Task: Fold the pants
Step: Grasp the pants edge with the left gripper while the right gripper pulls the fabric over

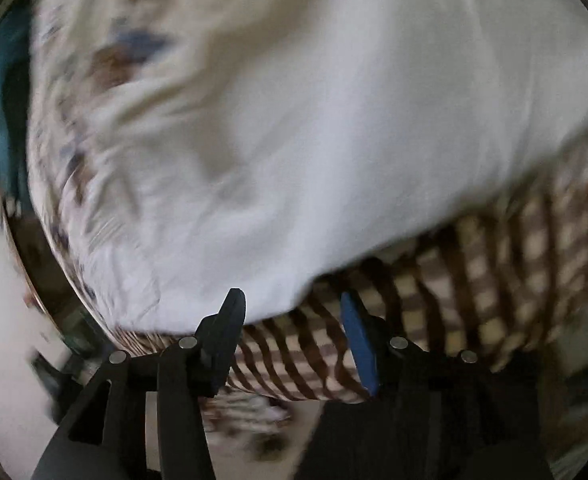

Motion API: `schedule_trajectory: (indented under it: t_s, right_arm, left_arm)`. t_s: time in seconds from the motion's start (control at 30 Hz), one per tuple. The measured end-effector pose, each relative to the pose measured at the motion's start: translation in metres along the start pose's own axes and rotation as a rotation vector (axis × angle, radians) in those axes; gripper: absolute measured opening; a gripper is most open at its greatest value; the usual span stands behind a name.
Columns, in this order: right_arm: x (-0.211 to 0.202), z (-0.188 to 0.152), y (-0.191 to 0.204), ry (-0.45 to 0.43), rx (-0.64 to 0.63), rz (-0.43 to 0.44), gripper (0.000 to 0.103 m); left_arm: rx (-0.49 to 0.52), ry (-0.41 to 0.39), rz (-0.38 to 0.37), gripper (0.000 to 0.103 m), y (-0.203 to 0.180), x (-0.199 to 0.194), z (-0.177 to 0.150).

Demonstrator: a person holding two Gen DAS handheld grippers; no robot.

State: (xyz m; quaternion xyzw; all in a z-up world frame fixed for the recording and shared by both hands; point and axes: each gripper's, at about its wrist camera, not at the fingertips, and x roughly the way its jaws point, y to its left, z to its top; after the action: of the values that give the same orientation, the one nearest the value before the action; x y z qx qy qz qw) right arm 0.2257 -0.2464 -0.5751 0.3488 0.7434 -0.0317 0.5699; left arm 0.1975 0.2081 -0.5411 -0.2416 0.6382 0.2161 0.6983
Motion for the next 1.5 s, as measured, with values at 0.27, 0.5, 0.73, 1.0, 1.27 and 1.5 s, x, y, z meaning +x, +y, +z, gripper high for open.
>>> schedule_trajectory:
  t_s: [0.27, 0.5, 0.73, 1.0, 1.27, 1.5]
  right_arm:
    - [0.027, 0.098, 0.12, -0.037, -0.35, 0.067, 0.036]
    - [0.008, 0.19, 0.084, -0.106, -0.265, -0.097, 0.013]
    - [-0.078, 0.183, 0.026, -0.107, -0.347, -0.22, 0.064]
    - [-0.056, 0.204, -0.062, -0.083, 0.254, 0.093, 0.002]
    - [-0.065, 0.197, -0.103, -0.236, 0.546, 0.302, 0.001]
    - [-0.049, 0.205, -0.058, 0.021, 0.239, 0.234, 0.022]
  left_arm:
    - [0.308, 0.05, -0.101, 0.044, -0.147, 0.056, 0.017]
    - [0.365, 0.16, -0.004, 0.044, -0.178, 0.107, 0.026]
    - [0.302, 0.314, -0.281, 0.049, -0.242, 0.069, 0.003]
    - [0.142, 0.559, -0.252, 0.044, -0.3, 0.137, -0.029]
    - [0.064, 0.467, -0.256, 0.007, -0.27, 0.128, -0.008]
    - [0.056, 0.428, -0.26, 0.007, -0.271, 0.124, 0.003]
